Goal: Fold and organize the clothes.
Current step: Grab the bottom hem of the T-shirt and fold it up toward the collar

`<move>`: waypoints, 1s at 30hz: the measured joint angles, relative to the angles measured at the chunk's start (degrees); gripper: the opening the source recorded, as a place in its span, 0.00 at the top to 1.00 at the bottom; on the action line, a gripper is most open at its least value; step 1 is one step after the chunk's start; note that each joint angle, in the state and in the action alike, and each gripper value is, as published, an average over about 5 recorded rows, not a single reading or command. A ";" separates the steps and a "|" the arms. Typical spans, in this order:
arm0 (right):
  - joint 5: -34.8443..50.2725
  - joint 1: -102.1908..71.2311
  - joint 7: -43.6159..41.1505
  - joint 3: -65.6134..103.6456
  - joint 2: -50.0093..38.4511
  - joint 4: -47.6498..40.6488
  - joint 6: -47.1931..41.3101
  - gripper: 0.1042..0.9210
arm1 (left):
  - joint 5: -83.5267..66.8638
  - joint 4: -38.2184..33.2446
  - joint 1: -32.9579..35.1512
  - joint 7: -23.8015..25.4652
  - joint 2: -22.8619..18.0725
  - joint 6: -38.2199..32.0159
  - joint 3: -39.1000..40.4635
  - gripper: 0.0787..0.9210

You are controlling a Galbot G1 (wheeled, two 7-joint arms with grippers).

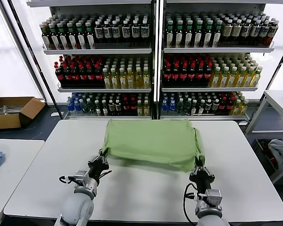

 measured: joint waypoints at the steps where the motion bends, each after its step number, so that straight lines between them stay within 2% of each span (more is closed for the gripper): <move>1: 0.17 1.12 -0.22 -0.16 -0.32 -1.06 -0.03 0.98 | -0.12 0.97 -0.98 -0.07 -0.10 -0.06 0.25 0.99; 12: 1.69 11.90 -2.27 -2.10 -2.74 -11.79 -0.68 0.98 | -0.99 11.54 -10.64 -0.26 -0.88 -0.56 2.25 0.99; 22: 2.63 19.39 -3.20 -4.39 -3.01 -19.45 -1.94 0.98 | -0.85 19.03 -16.25 0.24 -1.53 -0.31 3.78 0.99; 25: 3.32 21.11 -3.13 -4.60 -2.78 -21.20 -2.55 0.94 | -0.62 20.65 -17.51 0.35 -1.88 0.10 4.18 0.99; 28: 4.10 22.21 -3.05 -4.67 -2.46 -22.21 -3.43 0.84 | -0.23 21.51 -18.50 0.45 -2.13 0.64 4.34 0.97; 30: 4.88 22.66 -2.86 -4.60 -2.15 -22.48 -4.22 0.76 | 0.00 21.75 -18.89 0.49 -2.15 1.07 4.30 0.92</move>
